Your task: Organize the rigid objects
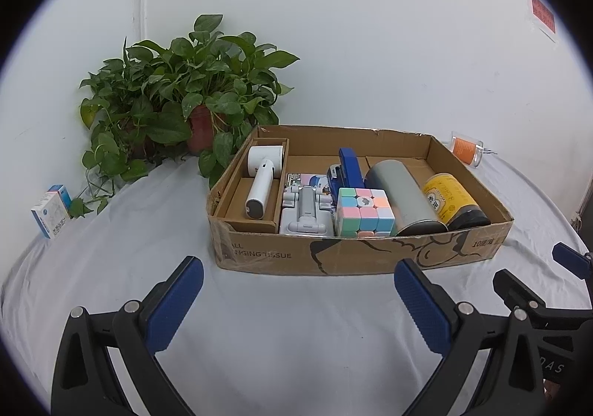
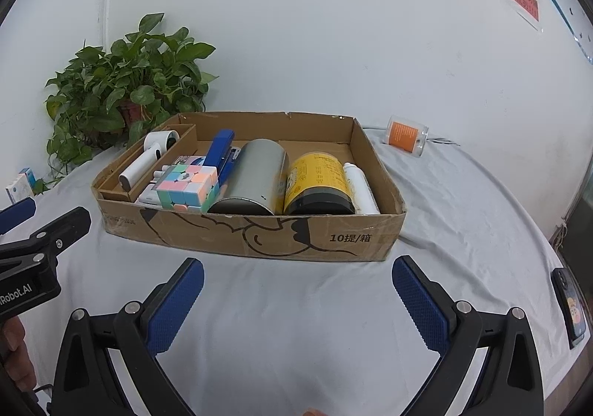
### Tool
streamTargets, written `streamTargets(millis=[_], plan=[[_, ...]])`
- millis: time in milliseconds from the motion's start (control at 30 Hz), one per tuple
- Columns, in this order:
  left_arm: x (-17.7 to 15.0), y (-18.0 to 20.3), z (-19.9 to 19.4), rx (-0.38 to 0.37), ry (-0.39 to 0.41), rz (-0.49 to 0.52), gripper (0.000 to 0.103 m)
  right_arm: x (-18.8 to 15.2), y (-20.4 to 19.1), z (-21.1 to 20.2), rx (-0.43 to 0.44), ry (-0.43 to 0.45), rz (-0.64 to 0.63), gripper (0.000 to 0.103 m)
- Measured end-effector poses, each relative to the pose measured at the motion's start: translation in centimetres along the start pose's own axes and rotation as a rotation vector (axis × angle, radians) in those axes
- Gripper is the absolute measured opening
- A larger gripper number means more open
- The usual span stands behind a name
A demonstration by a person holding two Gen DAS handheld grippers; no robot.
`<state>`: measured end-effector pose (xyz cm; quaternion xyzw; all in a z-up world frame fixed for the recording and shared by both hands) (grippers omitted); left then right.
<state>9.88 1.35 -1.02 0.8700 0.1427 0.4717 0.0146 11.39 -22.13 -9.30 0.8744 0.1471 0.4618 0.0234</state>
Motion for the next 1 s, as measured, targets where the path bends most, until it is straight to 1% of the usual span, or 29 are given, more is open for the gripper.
streamTargets(millis=[167,700,800,867,1000], plan=[[-0.09,-0.07,-0.06,0.000,-0.002,0.001,0.102,0.12,-0.42,-0.22,-0.016,0.008,-0.013,0.102],[0.13,-0.05,0.06,-0.003,-0.007,0.003,0.102,0.21,-0.63,-0.22,-0.008,0.002,-0.019,0.102],[0.16,-0.02,0.19,-0.010,-0.009,0.007,0.102,0.21,-0.68,-0.18,-0.006,0.001,-0.021,0.102],[0.15,0.06,0.08,-0.009,0.007,0.013,0.102,0.27,-0.67,-0.08,-0.005,0.002,-0.024,0.102],[0.40,-0.04,0.23,-0.032,0.005,-0.014,0.102,0.39,-0.75,0.26,0.000,0.000,-0.027,0.102]])
Point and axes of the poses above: each gripper's, at about its wrist camera, not at the fingertips, and z roughly the way its jaws point, y to its right, x to its top, the point moved 2 cm from there along z, roughly the way its jaws point, and after that the axes turned 11 degrees about -z, right-handed, at the moved point
